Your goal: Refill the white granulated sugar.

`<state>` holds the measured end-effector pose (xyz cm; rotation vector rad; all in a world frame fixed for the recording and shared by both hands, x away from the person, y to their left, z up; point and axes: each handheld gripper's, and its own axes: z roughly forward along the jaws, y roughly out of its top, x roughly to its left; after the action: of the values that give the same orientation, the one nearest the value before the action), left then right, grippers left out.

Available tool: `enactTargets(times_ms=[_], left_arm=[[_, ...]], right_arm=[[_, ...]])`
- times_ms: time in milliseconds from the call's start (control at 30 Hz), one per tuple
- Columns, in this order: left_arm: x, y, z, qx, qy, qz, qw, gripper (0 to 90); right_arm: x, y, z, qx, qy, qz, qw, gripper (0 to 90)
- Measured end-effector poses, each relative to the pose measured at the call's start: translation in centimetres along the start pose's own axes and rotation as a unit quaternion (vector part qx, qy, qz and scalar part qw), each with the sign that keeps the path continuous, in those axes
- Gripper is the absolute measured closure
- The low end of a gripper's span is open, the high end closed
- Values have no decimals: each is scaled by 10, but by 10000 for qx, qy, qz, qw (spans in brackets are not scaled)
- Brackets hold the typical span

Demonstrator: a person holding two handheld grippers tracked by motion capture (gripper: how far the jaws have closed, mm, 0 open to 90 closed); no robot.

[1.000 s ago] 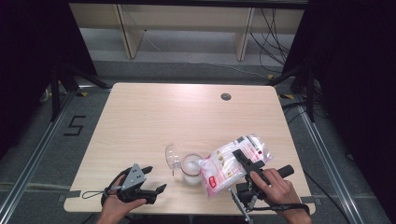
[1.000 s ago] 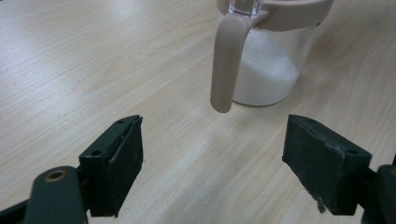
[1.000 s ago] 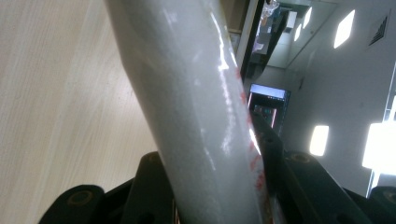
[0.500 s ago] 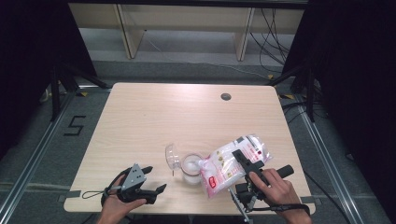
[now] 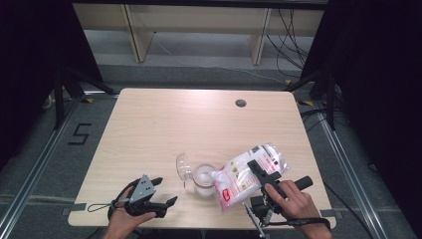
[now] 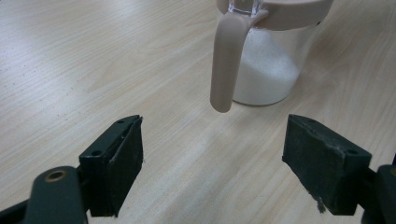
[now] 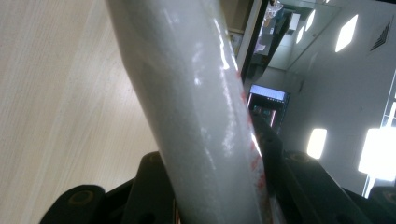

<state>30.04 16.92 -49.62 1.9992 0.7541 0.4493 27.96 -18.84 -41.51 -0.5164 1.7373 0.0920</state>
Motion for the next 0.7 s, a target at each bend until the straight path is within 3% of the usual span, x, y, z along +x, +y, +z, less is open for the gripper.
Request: enactTargets(times_ms=[233,300,367,433,567,600,667,700], left_arm=[[0,0,0,-8,5,-4,10000,197],[0,0,0,-5,2,-4,10000,198],[0,0,0,-5,4,-1,10000,197],[0,0,0,1,8,6,10000,197],[0,0,0,2,0,-2,10000,197],[0,0,0,-3,1,-7,10000,197],[0,0,0,7,12,10,10000,197],[0,0,0,11,16,8,10000,198]], right_arm=[[-3,0,1,-100,-49,-170,9998,684],[2,0,0,-52,-49,243,9997,684],[3,-1,-1,18,26,398,9992,685],[2,-1,1,-109,-4,330,9994,687],[2,-1,1,-104,45,354,9993,691],[0,-1,1,-125,12,217,9997,691],[0,-2,1,-128,8,260,9996,692],[3,-2,0,-57,63,420,9991,692]])
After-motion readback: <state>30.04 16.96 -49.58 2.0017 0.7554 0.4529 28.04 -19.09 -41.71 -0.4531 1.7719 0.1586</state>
